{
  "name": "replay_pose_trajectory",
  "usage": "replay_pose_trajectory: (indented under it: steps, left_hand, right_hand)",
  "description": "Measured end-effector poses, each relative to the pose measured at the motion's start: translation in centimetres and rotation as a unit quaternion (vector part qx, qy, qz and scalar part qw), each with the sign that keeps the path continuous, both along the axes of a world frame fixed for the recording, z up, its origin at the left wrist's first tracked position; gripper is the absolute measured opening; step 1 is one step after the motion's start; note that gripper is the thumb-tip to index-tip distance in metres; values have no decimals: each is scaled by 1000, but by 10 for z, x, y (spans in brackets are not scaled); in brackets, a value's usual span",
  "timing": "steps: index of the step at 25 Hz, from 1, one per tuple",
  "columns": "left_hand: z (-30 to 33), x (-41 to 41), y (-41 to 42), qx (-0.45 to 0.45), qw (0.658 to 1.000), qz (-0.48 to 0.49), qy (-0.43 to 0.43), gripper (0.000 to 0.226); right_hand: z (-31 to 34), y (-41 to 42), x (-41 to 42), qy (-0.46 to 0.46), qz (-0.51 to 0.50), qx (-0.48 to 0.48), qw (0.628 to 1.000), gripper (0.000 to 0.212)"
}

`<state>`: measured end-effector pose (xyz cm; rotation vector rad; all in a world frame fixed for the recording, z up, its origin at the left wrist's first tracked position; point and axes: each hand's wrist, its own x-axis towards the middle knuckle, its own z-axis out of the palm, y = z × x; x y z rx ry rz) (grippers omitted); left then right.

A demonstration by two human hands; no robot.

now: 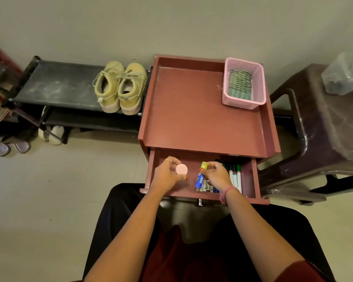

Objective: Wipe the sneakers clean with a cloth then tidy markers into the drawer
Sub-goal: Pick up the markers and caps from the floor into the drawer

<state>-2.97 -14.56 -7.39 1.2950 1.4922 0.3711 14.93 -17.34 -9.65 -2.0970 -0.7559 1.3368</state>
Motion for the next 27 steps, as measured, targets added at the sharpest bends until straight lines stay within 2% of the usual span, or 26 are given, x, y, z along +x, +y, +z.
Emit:
replay_pose_trajectory:
  steps: [3, 7, 15, 18, 22, 27]
  left_hand:
    - [-26, 7, 8, -31, 998, 58, -25, 40]
    - [-54, 13, 22, -64, 991, 116, -32, 34]
    - [-88, 18, 30, -112, 986, 127, 3, 38]
    - [-103, 21, 28, -125, 987, 94, 28, 39]
    - [-118, 27, 30, -129, 988, 41, 70, 36]
    - [-132, 42, 37, -117, 982, -64, 135, 34]
  right_hand:
    - [-27, 11, 8, -69, 39, -6, 997, 27]
    - [-63, 23, 6, -104, 96, -32, 990, 23]
    - [-96, 38, -3, -180, 235, -81, 952, 19]
    - [-99, 41, -2, -197, 275, -98, 936, 23]
    - [-106, 37, 5, -194, 324, -130, 917, 41]
    - [-108, 35, 13, -186, 339, -124, 914, 62]
